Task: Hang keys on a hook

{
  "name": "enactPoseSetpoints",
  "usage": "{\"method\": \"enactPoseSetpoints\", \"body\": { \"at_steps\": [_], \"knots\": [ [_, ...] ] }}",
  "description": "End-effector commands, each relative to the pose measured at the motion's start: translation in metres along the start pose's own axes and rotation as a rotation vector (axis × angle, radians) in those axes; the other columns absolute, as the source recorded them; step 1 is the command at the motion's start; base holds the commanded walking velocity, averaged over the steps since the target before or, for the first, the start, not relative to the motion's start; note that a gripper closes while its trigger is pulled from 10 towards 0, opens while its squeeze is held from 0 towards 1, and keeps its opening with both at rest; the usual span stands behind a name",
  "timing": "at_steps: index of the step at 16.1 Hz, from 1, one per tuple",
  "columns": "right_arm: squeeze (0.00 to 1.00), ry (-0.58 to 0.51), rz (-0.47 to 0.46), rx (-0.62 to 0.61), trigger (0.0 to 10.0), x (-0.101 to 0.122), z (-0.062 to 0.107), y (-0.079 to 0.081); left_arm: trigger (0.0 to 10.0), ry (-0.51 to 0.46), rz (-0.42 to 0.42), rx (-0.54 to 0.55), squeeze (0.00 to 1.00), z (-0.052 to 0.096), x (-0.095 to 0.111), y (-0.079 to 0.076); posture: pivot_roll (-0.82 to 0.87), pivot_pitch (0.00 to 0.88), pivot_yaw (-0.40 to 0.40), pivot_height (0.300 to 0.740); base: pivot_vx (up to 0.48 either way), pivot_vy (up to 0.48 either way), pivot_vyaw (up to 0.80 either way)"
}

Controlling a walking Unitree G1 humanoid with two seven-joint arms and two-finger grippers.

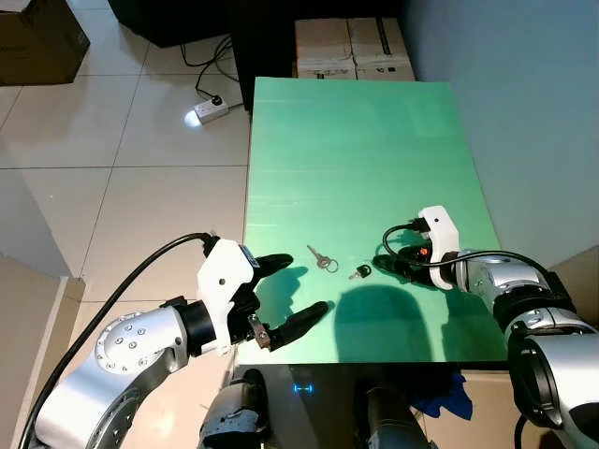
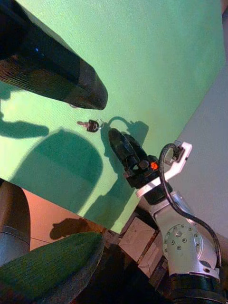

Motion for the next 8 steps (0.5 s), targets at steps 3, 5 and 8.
{"method": "enactPoseSetpoints", "body": {
  "at_steps": [3, 5, 8],
  "knots": [
    [0.00, 0.016, 0.028, 0.033, 10.0, 0.000, -0.002, 0.005, 10.0, 0.002, -0.002, -0.029, 0.00, -0.001, 0.000, -0.007, 0.05, 0.291, 0.009, 0.740, 0.000, 0.000, 0.00],
    [0.00, 0.022, 0.034, 0.037, 10.0, -0.002, -0.004, 0.007, 10.0, 0.001, -0.002, -0.032, 0.00, -0.001, 0.000, -0.007, 0.05, 0.291, 0.009, 0.740, 0.000, 0.000, 0.00],
    [0.00, 0.024, 0.037, 0.059, 10.0, -0.002, -0.008, 0.013, 10.0, 0.002, -0.002, -0.035, 0.00, -0.001, 0.000, -0.008, 0.06, 0.288, 0.012, 0.740, 0.000, 0.000, 0.00]
  ]
}}
Point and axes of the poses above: a point about 5 cm out from each wrist's last joint towards the gripper, its own z axis pointing back from the gripper into the wrist, its own x axis along the axis of the wrist's last joint, y = z × x, the point moved 2 cm from there along -z, pointing out of the wrist towards the gripper, and after that the axes turned 8 degrees about z, right-handed, at the moved point
